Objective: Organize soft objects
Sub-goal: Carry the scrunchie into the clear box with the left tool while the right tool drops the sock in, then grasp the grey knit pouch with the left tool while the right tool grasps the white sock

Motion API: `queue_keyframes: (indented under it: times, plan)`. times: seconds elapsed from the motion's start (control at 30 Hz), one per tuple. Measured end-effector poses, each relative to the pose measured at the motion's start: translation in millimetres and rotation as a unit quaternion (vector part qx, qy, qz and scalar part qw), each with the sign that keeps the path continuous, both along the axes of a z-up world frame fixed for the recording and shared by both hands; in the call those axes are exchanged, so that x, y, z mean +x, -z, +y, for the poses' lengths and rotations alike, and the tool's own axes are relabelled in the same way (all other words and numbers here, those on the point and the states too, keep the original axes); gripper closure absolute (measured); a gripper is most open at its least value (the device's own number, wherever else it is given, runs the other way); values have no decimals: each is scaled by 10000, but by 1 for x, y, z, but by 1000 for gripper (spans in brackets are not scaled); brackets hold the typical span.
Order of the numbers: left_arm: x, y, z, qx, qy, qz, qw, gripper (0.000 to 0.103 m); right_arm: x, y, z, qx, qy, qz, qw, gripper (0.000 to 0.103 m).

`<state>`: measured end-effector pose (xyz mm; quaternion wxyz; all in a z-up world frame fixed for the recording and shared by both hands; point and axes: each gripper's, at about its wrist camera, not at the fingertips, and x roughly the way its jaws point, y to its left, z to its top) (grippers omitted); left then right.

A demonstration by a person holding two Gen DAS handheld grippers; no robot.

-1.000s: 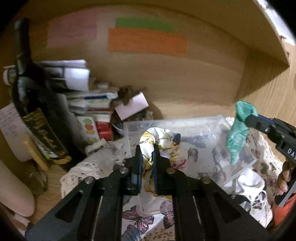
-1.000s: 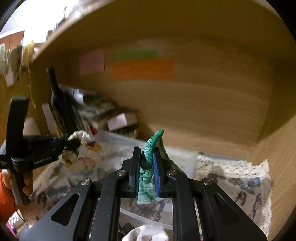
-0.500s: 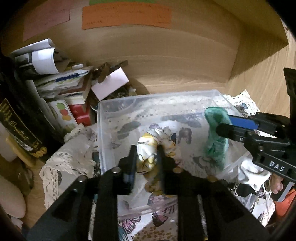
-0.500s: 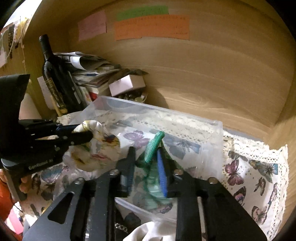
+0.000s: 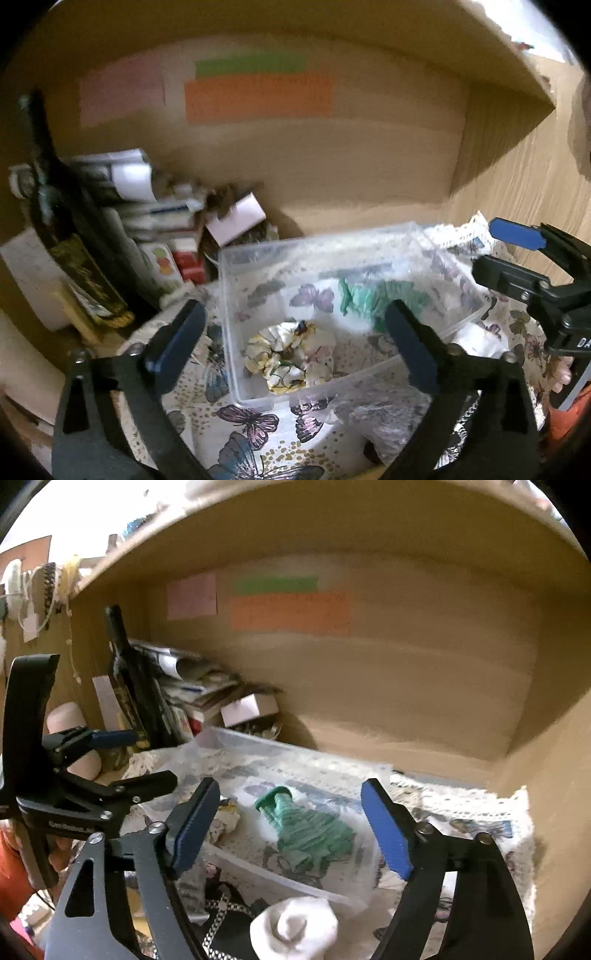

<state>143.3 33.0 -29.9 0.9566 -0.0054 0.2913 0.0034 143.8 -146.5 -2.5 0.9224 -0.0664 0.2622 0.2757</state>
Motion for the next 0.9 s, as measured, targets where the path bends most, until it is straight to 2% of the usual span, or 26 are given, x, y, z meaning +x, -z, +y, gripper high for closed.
queue_keyframes:
  times: [0.17,0.3,0.37,0.67,0.73,0.8,0.9]
  plan:
    - [-17,-5,-4,-47,-28,-125,9999,0,-24,-4,-12,-4,153,-275,9995,21]
    - [-21,6,-6,-271,7,155,9995,0,-39,4,-22,-25,312,-300,9991,21]
    - [-21,14,-7,-388,28,318,9987,0,-42,12,-26,40,324,-144,9994,21]
    - [-24,49,-29,-397,157,781,9960,0,-41,65,-39,21,455,737,9962,21]
    - [-21,58,-33,-441,222,879,9949,0,-36,76,-40,115,485,980,9939,26]
    - [-17,65,-36,-456,326,977,9936,0,-32,84,-42,198,469,1167,9919,42]
    - [-12,72,-39,-380,398,1052,9929,0,-27,94,-42,254,441,1404,9888,54]
